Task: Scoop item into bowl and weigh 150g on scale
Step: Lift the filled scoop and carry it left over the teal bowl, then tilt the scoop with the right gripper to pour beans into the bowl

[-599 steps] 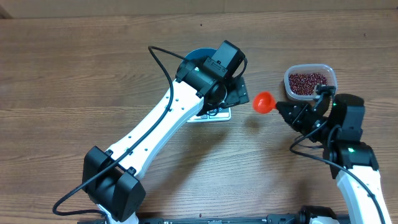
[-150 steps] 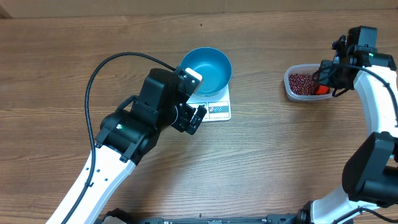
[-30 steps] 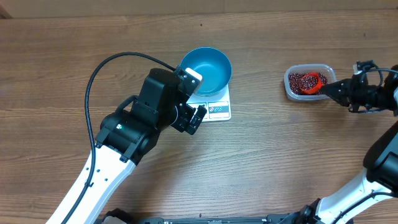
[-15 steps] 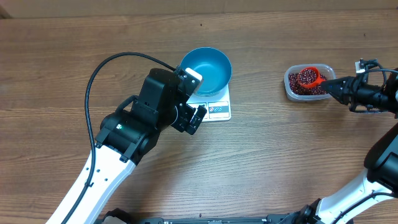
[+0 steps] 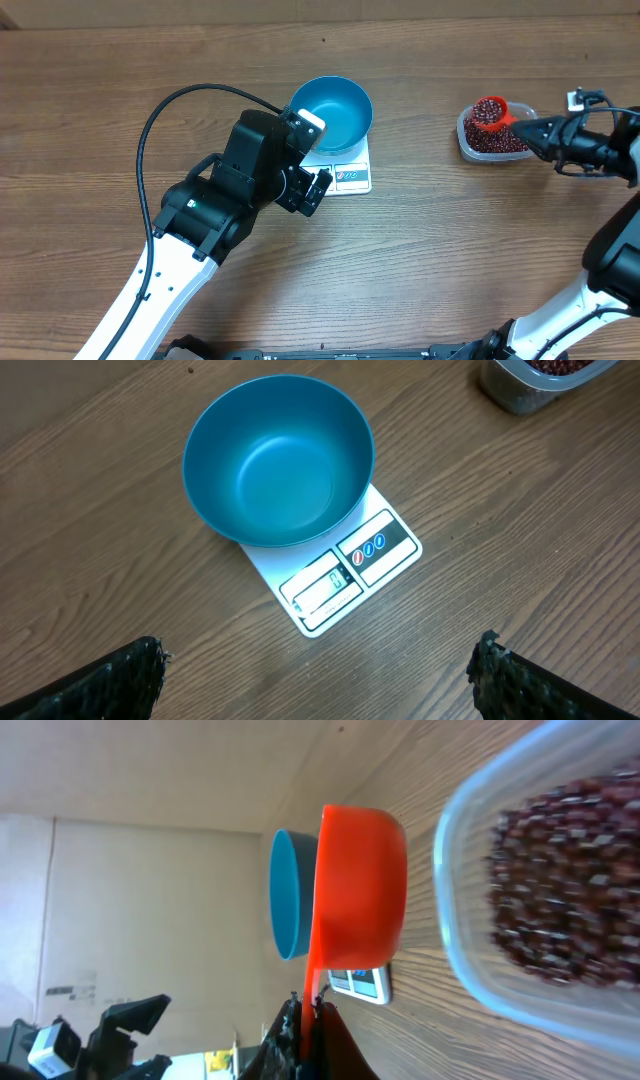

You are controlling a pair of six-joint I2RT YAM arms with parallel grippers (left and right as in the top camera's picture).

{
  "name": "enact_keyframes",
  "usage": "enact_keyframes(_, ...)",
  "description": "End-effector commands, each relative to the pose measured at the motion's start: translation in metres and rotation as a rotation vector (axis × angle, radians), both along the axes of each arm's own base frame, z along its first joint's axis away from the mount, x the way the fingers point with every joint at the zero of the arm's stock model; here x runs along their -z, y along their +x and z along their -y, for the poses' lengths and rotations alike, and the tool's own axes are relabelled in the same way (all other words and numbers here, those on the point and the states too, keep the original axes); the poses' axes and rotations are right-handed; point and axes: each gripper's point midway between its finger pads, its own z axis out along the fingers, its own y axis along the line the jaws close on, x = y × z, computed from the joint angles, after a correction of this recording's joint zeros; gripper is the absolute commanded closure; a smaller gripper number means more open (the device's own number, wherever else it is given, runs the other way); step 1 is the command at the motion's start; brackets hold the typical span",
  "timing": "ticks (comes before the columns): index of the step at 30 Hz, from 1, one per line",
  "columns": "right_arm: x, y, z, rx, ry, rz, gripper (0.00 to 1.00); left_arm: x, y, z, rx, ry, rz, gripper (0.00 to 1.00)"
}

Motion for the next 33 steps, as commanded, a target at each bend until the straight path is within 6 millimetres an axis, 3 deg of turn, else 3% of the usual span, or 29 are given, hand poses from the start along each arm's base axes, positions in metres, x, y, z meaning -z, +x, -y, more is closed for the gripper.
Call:
enact_keyframes(1,-0.008,0.006,-0.020,-0.045,0.042,0.046,0.96,0.002,-0.001,0.000,-0.010,-0.013,-0.012,0.00)
enact_keyframes(15,-0.007,0.025,-0.111,-0.232,0.048,0.033,0.96,0.002,-0.001,0.000,-0.010,-0.013,-0.012,0.00)
enact_keyframes(28,-0.010,0.039,-0.179,-0.330,0.034,0.028,0.96,0.002,-0.001,0.000,-0.010,-0.013,-0.012,0.00)
enact_keyframes(33,-0.014,0.044,-0.206,-0.379,0.016,0.100,0.96,0.002,-0.001,0.000,-0.010,-0.013,-0.012,0.00)
